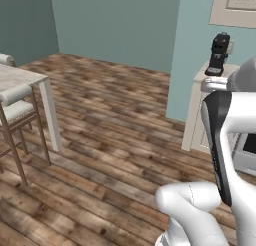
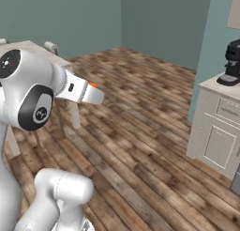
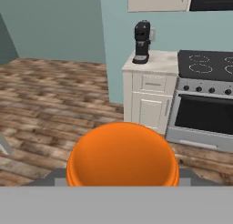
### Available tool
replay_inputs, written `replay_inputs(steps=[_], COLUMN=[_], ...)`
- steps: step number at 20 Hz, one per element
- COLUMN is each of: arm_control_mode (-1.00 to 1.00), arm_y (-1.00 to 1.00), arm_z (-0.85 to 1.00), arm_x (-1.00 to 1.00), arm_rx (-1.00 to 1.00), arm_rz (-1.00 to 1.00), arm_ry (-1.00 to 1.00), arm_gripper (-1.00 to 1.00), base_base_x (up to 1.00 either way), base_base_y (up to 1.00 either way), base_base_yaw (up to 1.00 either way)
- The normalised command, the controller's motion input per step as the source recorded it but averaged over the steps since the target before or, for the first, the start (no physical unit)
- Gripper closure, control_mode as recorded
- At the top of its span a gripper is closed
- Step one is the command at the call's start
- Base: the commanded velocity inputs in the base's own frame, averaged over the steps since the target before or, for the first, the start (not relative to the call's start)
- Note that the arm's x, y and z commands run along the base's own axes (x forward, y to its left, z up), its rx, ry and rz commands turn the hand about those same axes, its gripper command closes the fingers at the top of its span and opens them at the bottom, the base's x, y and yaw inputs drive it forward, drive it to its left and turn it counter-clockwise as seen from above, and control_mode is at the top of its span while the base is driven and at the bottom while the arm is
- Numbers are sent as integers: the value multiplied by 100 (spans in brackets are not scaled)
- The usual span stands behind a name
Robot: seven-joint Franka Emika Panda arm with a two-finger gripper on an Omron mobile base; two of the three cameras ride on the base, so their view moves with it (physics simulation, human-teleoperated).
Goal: Pick the avocado and bread from the counter and place them on the plate. Then pick the jam from the cabinet and place it next to the plate. Lastly close the cabinet door.
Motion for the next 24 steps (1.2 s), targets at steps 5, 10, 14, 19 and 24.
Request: replay_inputs(steps=[5,10,14,19,24], arm_control_mode=[100,100,100,100,100], arm_y=[0,0,0,0,0], arm_z=[0,0,0,0,0], arm_x=[0,0,0,0,0], arm_rx=[0,0,0,0,0], arm_rz=[0,0,0,0,0], arm_ry=[0,0,0,0,0], arm_gripper=[100,100,100,100,100], base_base_x=[0,0,0,0,0], base_base_y=[45,49,58,68,64], base_base_yaw=[13,11,10,9,8])
